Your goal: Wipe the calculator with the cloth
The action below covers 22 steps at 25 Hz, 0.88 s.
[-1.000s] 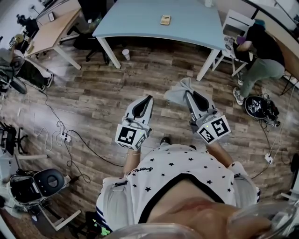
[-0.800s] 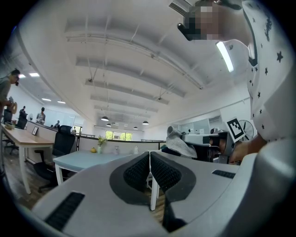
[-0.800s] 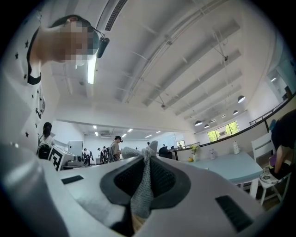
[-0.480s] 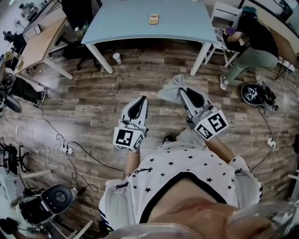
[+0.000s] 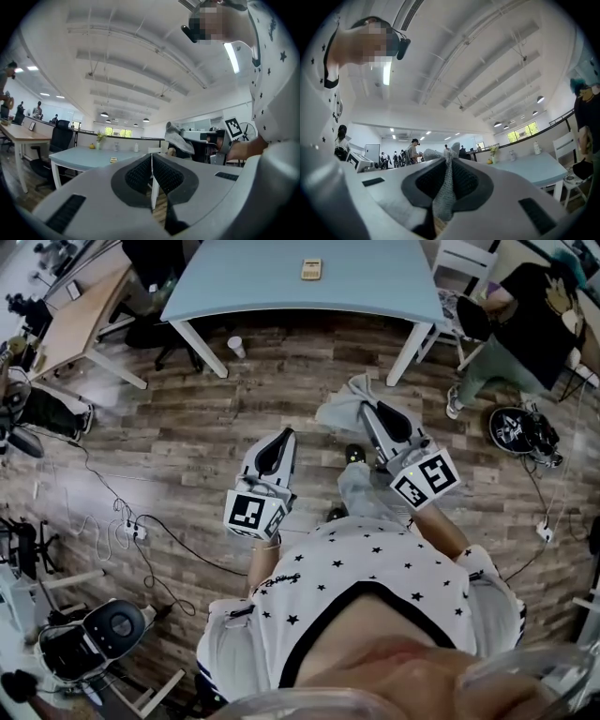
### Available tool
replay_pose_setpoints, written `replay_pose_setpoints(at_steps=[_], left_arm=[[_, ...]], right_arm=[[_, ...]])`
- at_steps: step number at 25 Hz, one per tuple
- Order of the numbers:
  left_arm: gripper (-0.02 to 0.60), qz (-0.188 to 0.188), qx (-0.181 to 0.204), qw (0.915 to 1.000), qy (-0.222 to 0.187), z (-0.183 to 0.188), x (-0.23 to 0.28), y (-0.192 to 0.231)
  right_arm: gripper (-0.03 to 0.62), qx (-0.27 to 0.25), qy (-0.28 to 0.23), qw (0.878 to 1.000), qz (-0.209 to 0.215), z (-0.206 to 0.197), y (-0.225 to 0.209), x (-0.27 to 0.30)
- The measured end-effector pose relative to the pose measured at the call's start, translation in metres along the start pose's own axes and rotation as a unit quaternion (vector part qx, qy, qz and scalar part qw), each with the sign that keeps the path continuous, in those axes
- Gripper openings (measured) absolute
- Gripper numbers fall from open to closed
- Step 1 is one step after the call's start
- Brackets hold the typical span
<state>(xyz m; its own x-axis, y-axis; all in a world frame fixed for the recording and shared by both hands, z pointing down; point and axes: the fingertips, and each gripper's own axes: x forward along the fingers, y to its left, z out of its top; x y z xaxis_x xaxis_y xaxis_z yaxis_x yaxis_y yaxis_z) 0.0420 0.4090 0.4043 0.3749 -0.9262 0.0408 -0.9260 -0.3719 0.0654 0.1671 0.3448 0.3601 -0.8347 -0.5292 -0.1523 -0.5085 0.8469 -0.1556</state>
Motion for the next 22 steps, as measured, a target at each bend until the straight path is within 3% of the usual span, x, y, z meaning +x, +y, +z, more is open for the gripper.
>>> replay_pose_setpoints(at_steps=[9,22], left_arm=[[0.031,0.052,0.007,0.9986,-0.004,0.010,0.048,0.047],[0.031,0.044,-0.001,0.9990,0.010,0.005,0.152,0.077]], right_arm=[[0.029,0.013,0.005,1.000,0.025,-0.002,-0.057,0.049],[0.029,0.028,0.017,0.999,0.034,-0.009,-0.152,0.102]])
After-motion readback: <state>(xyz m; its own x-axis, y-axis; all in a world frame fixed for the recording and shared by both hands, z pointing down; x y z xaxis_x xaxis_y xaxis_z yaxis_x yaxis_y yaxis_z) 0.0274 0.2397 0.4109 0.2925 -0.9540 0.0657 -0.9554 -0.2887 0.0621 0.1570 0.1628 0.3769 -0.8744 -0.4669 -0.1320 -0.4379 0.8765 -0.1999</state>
